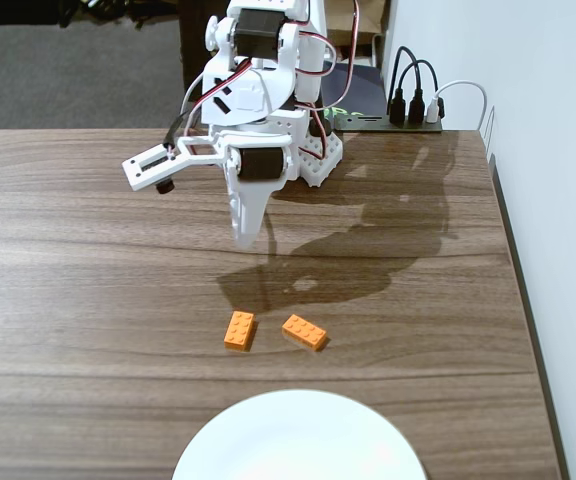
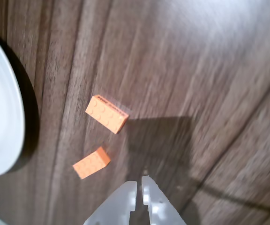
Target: Grasp a lego block and put it on the plate.
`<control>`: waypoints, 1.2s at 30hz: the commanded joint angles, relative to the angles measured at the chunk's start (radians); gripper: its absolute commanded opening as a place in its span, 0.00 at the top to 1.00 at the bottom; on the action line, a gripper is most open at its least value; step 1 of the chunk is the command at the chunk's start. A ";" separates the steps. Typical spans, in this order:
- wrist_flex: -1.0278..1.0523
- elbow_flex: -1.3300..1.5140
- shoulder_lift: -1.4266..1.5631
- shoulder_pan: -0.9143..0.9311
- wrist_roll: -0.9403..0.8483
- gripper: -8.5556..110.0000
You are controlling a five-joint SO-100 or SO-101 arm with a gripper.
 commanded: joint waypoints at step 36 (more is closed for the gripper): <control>0.009 -0.457 -0.634 0.054 -1.074 0.79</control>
